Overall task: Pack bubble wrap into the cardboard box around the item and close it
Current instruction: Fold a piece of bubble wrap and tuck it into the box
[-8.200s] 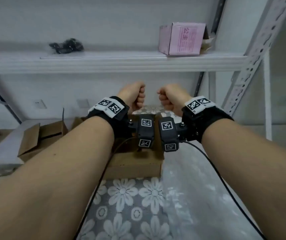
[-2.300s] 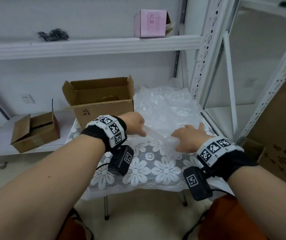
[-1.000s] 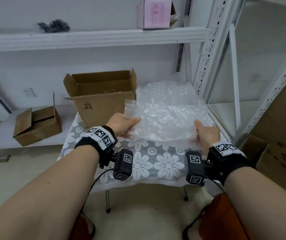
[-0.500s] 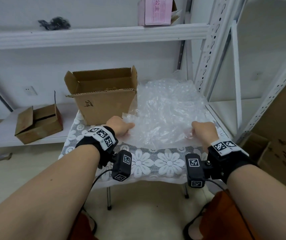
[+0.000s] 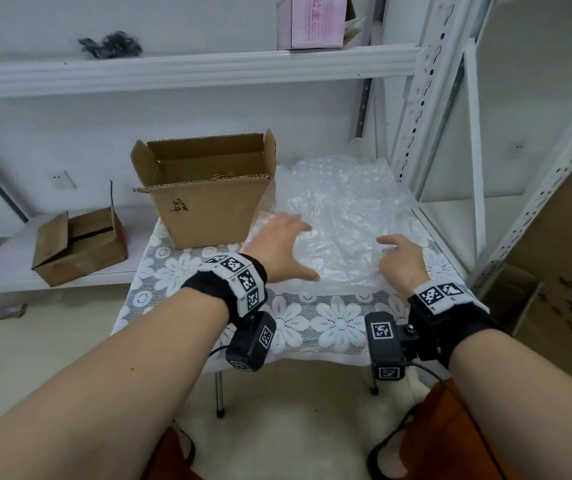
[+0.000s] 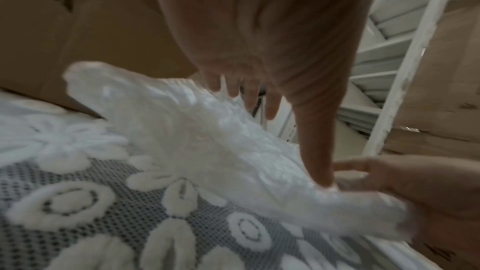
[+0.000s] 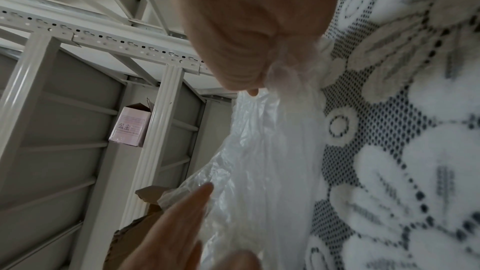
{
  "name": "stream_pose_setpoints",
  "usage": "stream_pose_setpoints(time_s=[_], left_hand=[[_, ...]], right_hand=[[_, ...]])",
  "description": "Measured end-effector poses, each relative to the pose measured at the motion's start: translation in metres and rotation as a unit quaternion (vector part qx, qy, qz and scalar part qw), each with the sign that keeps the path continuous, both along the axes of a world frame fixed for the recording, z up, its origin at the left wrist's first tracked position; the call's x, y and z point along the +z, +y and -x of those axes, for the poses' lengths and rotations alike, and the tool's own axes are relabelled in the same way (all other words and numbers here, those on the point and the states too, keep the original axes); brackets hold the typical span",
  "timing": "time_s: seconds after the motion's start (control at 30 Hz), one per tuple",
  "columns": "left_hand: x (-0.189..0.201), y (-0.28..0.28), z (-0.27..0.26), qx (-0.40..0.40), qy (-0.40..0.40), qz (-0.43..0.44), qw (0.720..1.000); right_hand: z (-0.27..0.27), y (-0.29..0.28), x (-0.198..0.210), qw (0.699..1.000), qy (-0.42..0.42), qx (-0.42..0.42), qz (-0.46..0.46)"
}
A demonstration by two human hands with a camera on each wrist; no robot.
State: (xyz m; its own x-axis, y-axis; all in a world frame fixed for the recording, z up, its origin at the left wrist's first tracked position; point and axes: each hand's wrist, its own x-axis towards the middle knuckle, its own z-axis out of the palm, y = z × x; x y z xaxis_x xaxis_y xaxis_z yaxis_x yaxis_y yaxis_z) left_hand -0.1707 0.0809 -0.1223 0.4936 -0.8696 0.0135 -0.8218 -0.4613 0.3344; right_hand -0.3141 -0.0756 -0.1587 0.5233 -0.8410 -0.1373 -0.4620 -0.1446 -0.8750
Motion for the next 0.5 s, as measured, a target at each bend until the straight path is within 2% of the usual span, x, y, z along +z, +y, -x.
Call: stream_pose_setpoints(time_s=[0.1, 0.2, 0.3, 0.43, 0.5], left_hand=[[-0.007, -0.006, 0.009, -0.058, -0.008, -0.116, 0.992], [-0.016, -0.009, 0.013, -0.082, -0.033, -0.183, 0.979], [-0.021, -0.009, 0.018, -0.077, -0.033, -0.223, 0.971], [-0.020, -0.009, 0.028, -0.052, -0.038, -0.257, 0.964], [-0.018, -0.010, 0.031, -0.044, -0.037, -0.269, 0.962]], right_hand=[[-0.001, 0.002, 0.006, 1.000, -0.008, 0.024, -0.008], [-0.001, 0.005, 0.011, 0.998, -0.003, 0.060, -0.010], [-0.001, 0.006, 0.012, 0.996, 0.001, 0.077, -0.032], [0.002, 0.007, 0.014, 0.986, -0.014, 0.089, -0.142], [0.005, 0.005, 0.016, 0.983, 0.002, 0.101, -0.152]])
